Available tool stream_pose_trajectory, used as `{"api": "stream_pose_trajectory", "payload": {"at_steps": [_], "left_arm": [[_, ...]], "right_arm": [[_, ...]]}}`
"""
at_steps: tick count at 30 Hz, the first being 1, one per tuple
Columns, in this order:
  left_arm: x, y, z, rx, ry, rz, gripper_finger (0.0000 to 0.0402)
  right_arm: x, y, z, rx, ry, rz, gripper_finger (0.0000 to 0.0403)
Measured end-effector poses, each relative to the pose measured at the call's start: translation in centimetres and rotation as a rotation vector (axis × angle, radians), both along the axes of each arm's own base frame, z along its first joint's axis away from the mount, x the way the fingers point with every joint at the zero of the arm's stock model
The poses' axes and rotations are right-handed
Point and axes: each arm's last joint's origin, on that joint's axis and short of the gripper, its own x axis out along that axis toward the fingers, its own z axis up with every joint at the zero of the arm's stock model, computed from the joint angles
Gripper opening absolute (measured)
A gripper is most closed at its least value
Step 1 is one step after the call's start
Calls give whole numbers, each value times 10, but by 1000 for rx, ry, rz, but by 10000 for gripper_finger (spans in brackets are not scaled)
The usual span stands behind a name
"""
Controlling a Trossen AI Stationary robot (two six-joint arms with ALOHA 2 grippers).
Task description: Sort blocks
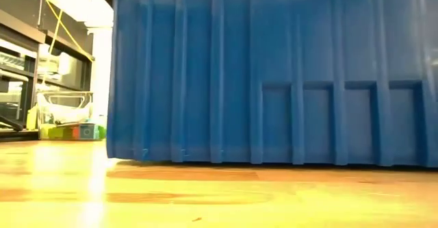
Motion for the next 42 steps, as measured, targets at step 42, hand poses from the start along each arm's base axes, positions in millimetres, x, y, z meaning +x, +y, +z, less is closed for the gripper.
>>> {"api": "stream_pose_trajectory", "payload": {"at_steps": [42], "left_arm": [[-110,38,-32,-245,768,-92,0]], "right_arm": [[12,-5,6,5,-76,-14,0]]}}
